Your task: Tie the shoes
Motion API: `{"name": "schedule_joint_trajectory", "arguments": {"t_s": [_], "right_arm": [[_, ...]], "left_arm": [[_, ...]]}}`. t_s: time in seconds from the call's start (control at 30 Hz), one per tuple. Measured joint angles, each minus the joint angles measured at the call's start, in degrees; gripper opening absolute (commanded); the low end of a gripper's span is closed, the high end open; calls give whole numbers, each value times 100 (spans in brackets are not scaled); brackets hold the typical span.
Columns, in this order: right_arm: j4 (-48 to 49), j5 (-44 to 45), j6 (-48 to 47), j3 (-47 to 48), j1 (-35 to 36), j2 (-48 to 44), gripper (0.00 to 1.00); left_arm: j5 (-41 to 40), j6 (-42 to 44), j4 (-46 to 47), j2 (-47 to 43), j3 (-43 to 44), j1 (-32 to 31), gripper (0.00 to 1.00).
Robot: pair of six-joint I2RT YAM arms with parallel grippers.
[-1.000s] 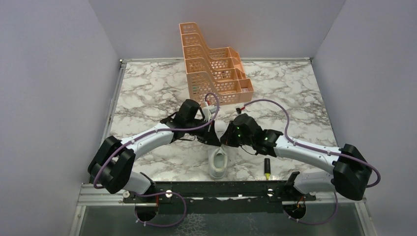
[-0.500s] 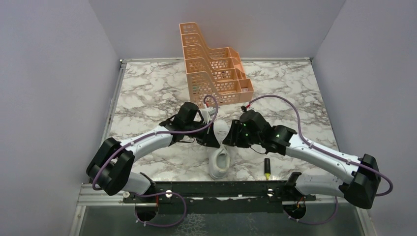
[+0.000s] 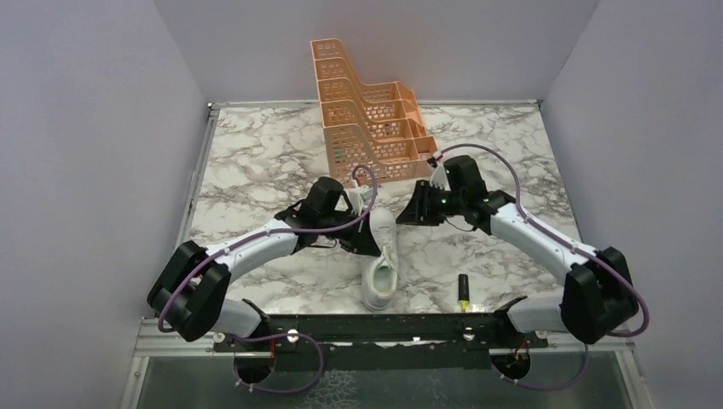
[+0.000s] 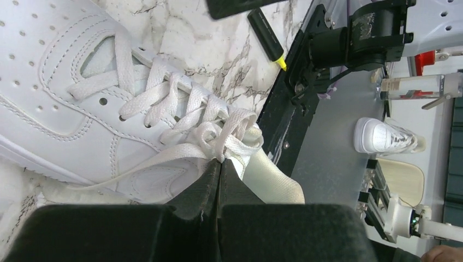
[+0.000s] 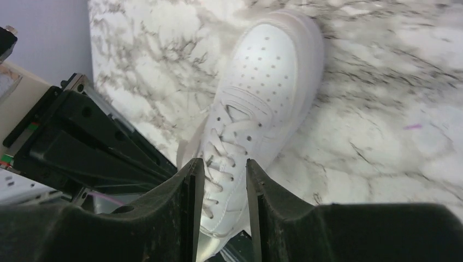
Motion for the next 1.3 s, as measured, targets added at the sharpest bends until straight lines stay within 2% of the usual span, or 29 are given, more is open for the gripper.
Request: {"name": "schedule_joint_trajectory", "arguments": {"t_s": [0.2,0.47,0.67,1.03,1.3], "right_arm": [[118,-1440,-975,520,-98,925,29],[247,-2354,-1539,485,-92,1034,29],[249,-2546,-1757,339,-92,1154,25],[254,-2568,-1871,306,2,1355,25],[387,-2782,-1851,208,153,1355,31]], "left_arm": [[-48,22,4,-68,-61,0,0],[-74,39,0,-94,-70,0,0],[-74,37,0,-96,-70,0,0],[-83,33,-9,-142,-76,-7,0],[-120,28,-7,-146,-76,-39,0]]}}
